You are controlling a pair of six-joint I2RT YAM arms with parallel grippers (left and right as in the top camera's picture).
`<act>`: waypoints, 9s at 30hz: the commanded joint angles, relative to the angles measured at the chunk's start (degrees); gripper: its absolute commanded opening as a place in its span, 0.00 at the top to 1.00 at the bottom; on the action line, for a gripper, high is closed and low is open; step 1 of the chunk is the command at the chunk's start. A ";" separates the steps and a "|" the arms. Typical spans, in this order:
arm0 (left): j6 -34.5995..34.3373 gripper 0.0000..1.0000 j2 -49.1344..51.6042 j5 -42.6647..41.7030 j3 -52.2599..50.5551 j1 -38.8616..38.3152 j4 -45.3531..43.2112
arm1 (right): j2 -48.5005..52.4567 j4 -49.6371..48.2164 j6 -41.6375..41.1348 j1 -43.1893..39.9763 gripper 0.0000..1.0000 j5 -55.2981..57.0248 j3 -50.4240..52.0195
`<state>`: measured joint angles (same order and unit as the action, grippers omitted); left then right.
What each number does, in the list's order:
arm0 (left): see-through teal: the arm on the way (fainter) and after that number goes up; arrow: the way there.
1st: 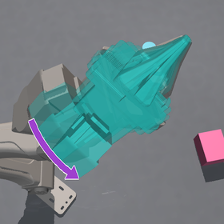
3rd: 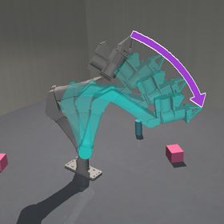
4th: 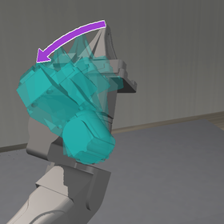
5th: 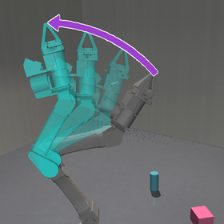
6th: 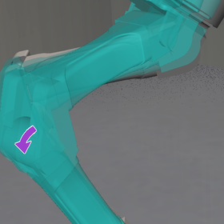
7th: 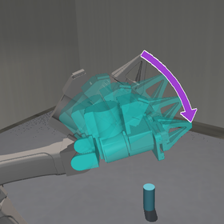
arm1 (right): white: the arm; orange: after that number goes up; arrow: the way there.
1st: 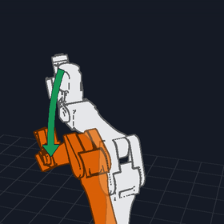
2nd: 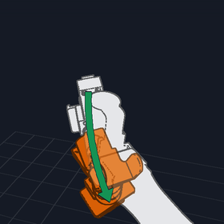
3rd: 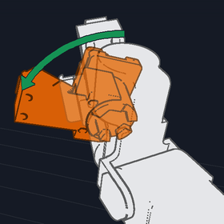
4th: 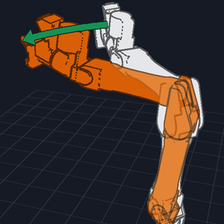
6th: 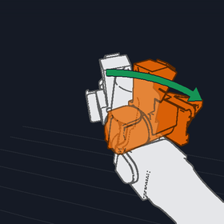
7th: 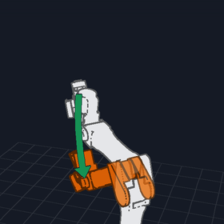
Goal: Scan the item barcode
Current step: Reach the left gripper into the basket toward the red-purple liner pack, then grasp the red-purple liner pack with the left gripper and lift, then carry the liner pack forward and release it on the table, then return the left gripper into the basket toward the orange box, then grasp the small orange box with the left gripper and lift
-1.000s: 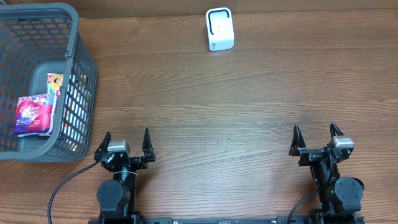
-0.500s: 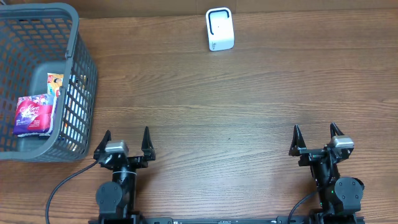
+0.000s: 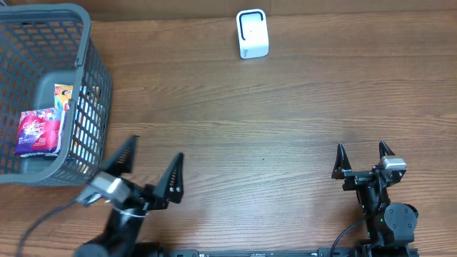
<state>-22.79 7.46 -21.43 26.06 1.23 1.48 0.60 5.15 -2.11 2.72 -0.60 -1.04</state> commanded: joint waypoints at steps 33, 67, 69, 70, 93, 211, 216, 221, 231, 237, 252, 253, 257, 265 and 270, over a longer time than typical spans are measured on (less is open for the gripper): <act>13.73 0.00 93.09 18.71 121.33 30.12 86.60 | -0.44 -0.31 0.22 -0.07 0.00 0.55 0.57; 20.76 0.05 122.18 17.00 120.28 39.04 95.34 | -0.44 -0.31 0.22 -0.07 0.00 0.55 0.57; 21.38 0.06 123.38 16.96 120.19 38.86 95.34 | -0.44 -0.31 0.22 -0.07 0.00 0.55 0.57; 21.40 0.06 123.67 16.96 120.15 38.84 95.34 | -0.44 -0.31 0.22 -0.07 0.00 0.55 0.57; 27.12 0.12 124.45 21.00 101.00 37.75 81.59 | -0.44 -0.31 0.22 -0.07 0.00 0.55 0.57; 21.81 0.12 115.97 9.14 125.09 37.57 95.34 | -0.44 -0.31 0.22 -0.07 0.00 0.55 0.57; 22.82 0.21 119.84 13.55 125.00 34.03 95.34 | -0.44 -0.31 0.22 -0.07 0.00 0.55 0.57; 22.38 0.20 121.39 17.86 118.97 32.37 95.34 | -0.44 -0.31 0.22 -0.07 0.00 0.55 0.57; 22.49 0.20 121.46 18.45 104.78 33.29 88.13 | -0.44 -0.31 0.22 -0.07 0.00 0.55 0.57; 25.73 0.36 121.55 16.48 96.52 33.14 80.91 | -0.44 -0.31 0.22 -0.07 0.00 0.55 0.57; 27.10 0.82 121.50 15.82 84.43 33.16 68.24 | -0.44 -0.31 0.22 -0.07 0.00 0.55 0.57; 27.06 0.96 121.42 16.11 84.85 33.24 68.39 | -0.44 -0.31 0.22 -0.07 0.00 0.55 0.57; 26.84 0.96 121.37 16.06 88.17 33.31 70.93 | -0.44 -0.31 0.22 -0.07 0.00 0.55 0.57; 23.32 0.96 121.20 15.43 109.63 33.29 83.06 | -0.44 -0.31 0.22 -0.07 0.00 0.55 0.57; 20.44 0.96 120.98 12.81 126.14 33.29 90.47 | -0.44 -0.31 0.22 -0.07 0.00 0.55 0.57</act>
<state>0.51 128.95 -5.58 143.39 34.59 89.36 0.58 5.17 -2.09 2.72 -0.58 -1.04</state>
